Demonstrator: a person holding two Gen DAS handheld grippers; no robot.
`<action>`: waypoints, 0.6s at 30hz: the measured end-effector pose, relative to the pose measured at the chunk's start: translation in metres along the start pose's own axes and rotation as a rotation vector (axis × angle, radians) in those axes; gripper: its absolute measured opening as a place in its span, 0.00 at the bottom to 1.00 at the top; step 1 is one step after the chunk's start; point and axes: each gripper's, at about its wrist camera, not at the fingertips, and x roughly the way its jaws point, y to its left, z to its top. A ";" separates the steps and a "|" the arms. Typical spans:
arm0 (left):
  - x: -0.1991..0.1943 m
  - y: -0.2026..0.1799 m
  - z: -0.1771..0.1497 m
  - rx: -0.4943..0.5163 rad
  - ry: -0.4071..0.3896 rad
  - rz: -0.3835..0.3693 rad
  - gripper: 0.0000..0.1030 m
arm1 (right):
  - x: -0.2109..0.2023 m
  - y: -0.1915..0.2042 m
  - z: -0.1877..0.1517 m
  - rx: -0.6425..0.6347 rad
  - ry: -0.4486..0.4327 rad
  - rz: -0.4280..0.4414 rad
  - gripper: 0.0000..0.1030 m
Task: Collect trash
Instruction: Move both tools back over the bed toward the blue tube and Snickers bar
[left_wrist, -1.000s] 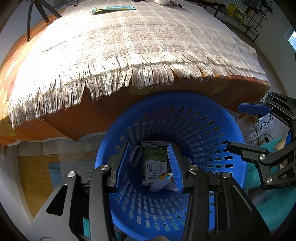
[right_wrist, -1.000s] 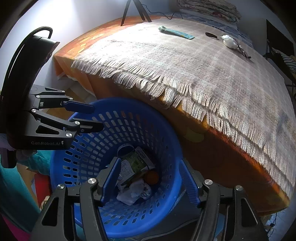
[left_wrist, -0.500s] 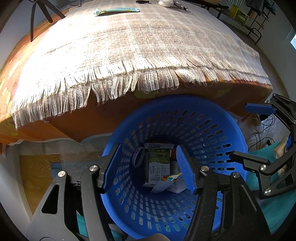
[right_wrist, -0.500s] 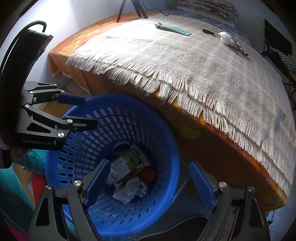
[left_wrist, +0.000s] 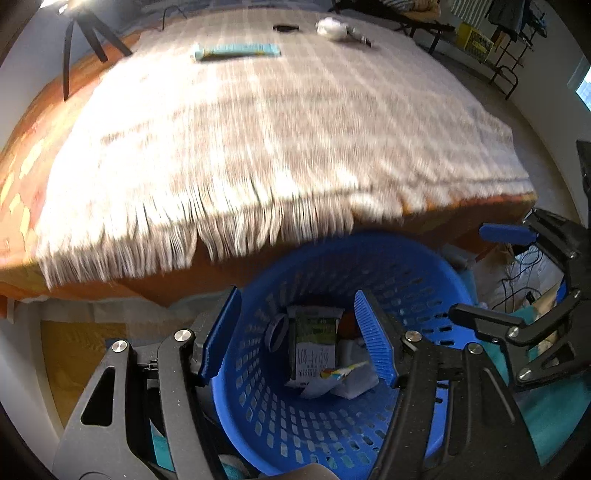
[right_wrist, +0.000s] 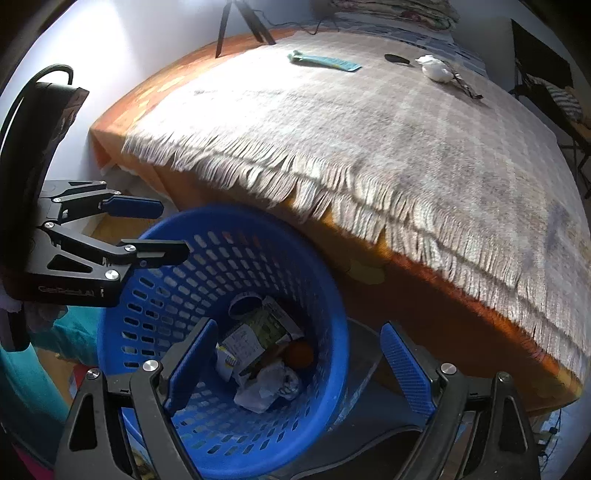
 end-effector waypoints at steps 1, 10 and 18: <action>-0.003 0.001 0.005 0.000 -0.009 -0.001 0.64 | -0.002 -0.002 0.002 0.005 -0.007 0.001 0.89; -0.023 0.012 0.060 -0.014 -0.069 -0.021 0.64 | -0.021 -0.019 0.026 0.023 -0.077 -0.021 0.89; -0.017 0.025 0.115 0.006 -0.099 -0.042 0.64 | -0.045 -0.053 0.066 0.056 -0.177 -0.060 0.89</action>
